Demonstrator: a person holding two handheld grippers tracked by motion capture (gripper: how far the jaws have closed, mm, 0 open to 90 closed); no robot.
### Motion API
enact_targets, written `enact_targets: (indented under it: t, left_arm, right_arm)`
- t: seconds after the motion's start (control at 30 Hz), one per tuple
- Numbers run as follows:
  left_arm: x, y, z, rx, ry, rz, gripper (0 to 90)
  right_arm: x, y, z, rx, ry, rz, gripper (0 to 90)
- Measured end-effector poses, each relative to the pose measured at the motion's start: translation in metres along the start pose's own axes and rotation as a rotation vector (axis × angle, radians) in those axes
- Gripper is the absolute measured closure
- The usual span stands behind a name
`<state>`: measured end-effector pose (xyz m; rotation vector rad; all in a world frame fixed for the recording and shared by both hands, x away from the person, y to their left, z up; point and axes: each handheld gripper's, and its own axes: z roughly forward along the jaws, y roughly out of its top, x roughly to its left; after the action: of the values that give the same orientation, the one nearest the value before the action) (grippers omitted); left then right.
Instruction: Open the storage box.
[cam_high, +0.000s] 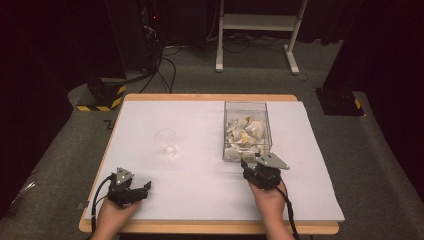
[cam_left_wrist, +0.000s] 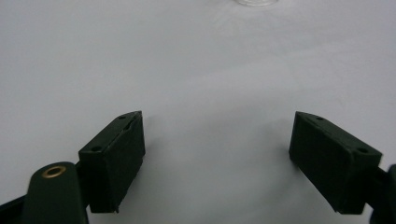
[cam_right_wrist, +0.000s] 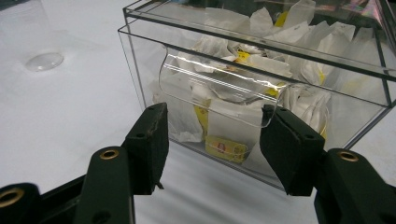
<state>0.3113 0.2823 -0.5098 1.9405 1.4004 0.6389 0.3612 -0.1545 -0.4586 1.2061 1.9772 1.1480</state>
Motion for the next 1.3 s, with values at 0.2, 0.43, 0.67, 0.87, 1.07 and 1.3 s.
enact_targets:
  t: [0.2,0.43,0.67,0.87,1.07,1.3]
  left_arm:
    - [0.000,0.000,0.000,0.001,0.000,0.000,18.6]
    - [0.000,0.000,0.000,0.001,0.000,0.000,18.6]
    - [0.000,0.000,0.000,0.001,0.000,0.000,18.6]
    - [0.000,0.000,0.000,0.001,0.000,0.000,18.6]
    - [0.000,0.000,0.000,0.001,0.000,0.000,18.6]
    - [0.000,0.000,0.000,0.000,0.000,0.001,18.6]
  right_arm:
    - [0.004,-0.004,-0.009,0.004,0.004,-0.008,42.8]
    - [0.007,-0.009,-0.016,0.004,0.011,-0.015,42.6]
    - [0.009,-0.012,-0.023,0.005,0.014,-0.019,42.6]
    - [0.010,-0.015,-0.027,-0.002,0.020,-0.010,41.9]
    - [0.014,-0.019,-0.032,-0.013,0.018,-0.012,41.7]
    - [0.017,-0.025,-0.036,-0.027,0.017,-0.021,41.8]
